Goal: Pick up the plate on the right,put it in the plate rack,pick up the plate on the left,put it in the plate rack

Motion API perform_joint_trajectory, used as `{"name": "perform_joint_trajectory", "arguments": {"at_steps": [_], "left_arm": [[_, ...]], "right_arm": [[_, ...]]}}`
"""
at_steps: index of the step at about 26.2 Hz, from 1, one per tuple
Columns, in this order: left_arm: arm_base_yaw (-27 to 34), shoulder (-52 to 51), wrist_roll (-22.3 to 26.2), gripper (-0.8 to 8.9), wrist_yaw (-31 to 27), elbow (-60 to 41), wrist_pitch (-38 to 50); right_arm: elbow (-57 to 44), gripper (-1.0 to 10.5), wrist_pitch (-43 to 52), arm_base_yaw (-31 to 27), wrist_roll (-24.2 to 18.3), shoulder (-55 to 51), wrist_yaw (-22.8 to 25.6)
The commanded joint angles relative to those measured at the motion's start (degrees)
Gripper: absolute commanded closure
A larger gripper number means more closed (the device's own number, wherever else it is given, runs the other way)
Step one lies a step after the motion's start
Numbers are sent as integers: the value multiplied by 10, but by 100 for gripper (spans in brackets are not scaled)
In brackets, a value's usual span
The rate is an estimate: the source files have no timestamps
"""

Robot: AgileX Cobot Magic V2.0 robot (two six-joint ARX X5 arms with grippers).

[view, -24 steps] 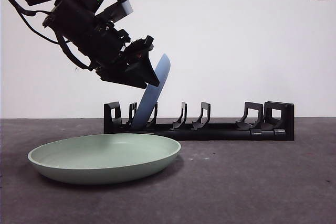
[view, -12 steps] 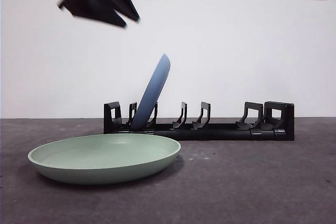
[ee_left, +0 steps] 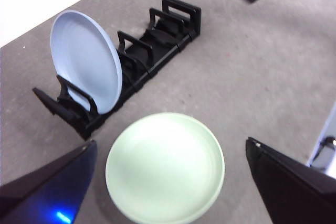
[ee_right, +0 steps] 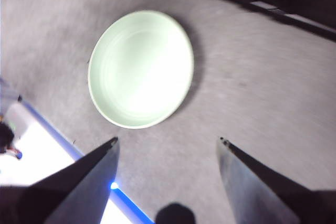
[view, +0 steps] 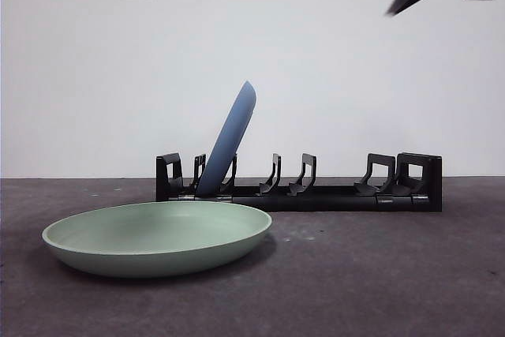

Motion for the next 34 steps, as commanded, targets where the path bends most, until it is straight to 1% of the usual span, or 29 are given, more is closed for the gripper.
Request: {"name": "perform_joint_trajectory", "arguments": {"at_steps": [1,4,5,11,21,26,31,34], "left_arm": [[1,-30,43,304,-1,12,-32],[1,-56,78,298,-1,39,-81],[1,-57,87,297,-1,49,-93],[1,-55,100,298,0,94,-137],[1,-48,100,298,0,97,-152],[1,-43,100,298,0,97,-152],[1,-36,100,298,0,97,-152],[-2,-34,100,298,0,97,-153]], "right_arm": [[-5,631,24,37,10,44,15],[-5,630,54,83,21,113,56],[-5,630,60,92,24,129,62],[-5,630,106,120,40,210,104],[-5,631,154,122,56,289,105],[-5,631,174,127,57,305,104],[-5,631,194,130,71,315,107],[-5,631,198,131,71,323,107]]}}
